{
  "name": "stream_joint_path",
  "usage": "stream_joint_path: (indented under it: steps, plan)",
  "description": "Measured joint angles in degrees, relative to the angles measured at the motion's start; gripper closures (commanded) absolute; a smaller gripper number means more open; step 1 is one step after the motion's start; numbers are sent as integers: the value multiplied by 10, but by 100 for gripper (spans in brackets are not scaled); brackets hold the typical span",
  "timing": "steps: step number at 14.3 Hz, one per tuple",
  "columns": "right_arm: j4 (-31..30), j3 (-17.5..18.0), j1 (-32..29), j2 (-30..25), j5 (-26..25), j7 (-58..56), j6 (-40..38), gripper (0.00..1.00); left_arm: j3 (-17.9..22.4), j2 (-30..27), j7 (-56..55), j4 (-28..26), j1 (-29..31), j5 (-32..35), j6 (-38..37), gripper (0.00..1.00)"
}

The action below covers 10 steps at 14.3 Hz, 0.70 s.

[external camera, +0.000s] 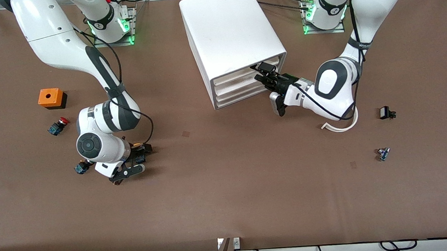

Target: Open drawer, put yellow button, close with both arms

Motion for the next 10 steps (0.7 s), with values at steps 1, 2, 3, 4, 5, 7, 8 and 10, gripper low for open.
stream_joint_path:
  steps: [1,2,3,4,5,7,8,10]
  plan:
    - [0,0,1,1,0,0,0,0,-3,-1,0,-2,0,0,1,80]
    - [0,0,2,3,0,0,0,0,-4,-1,0,-4,0,0,2,82]
    - [1,0,2,4,0,0,1,1,-4,-3,0,-5,0,-1,1,88]
    - [1,0,2,6,0,0,3,4,-5,-5,0,-5,1,-3,-2,91]
    - [1,0,2,8,0,-1,6,11,-6,-9,1,-5,1,-6,-2,96]
    - [1,0,2,9,0,-1,8,36,-6,-12,4,-3,1,-9,-2,97]
    - [1,-1,2,10,0,-1,9,52,-6,-12,6,-2,1,-9,-2,98]
    - [4,-1,2,10,0,-1,10,84,-6,-9,10,5,1,-9,-1,98]
